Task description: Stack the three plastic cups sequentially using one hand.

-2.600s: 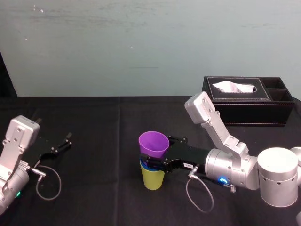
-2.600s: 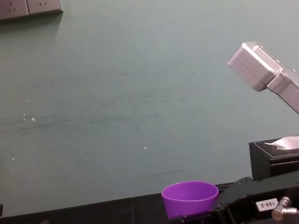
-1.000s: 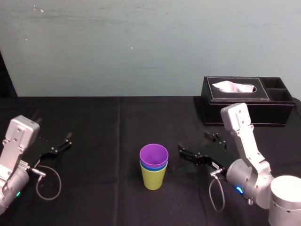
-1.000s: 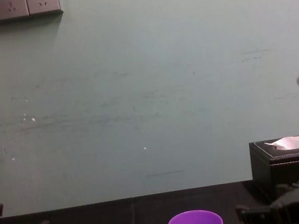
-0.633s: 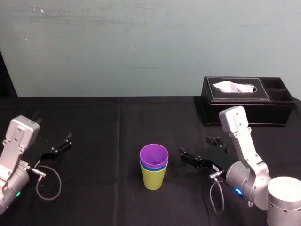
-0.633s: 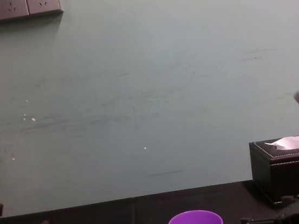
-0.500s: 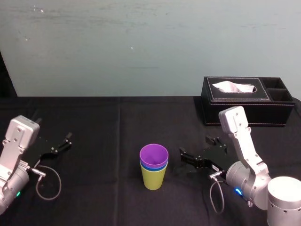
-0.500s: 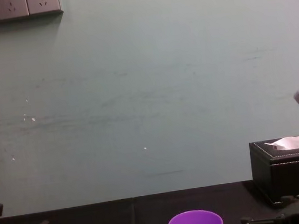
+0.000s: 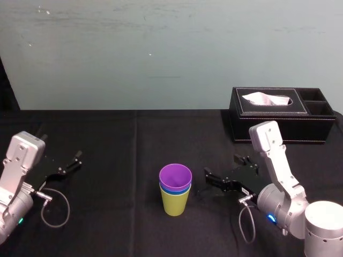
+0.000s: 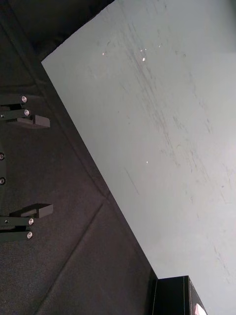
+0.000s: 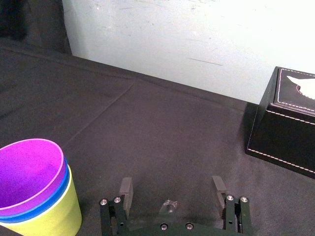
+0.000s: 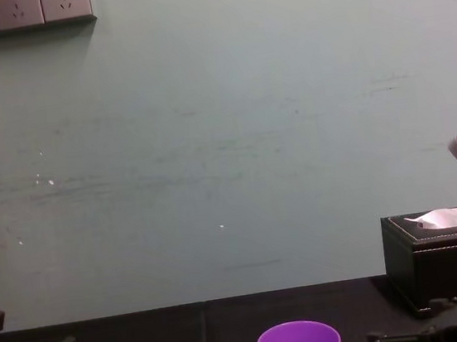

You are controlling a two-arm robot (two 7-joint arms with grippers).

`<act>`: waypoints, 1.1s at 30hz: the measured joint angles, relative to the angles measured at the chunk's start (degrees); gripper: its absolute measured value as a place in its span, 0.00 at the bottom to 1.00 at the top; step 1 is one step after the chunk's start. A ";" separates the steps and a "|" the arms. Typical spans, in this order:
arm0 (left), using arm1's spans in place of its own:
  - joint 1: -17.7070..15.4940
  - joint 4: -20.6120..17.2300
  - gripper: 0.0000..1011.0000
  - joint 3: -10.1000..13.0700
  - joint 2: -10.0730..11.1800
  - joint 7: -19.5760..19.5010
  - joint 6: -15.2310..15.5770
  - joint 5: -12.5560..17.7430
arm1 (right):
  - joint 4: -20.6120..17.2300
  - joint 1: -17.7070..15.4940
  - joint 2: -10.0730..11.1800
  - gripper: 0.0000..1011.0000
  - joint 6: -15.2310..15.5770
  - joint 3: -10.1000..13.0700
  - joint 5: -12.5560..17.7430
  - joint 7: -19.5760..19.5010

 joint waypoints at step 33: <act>0.00 0.00 0.99 0.00 0.00 0.00 0.00 0.00 | -0.08 -0.02 0.03 0.99 -0.06 -0.01 0.01 -0.13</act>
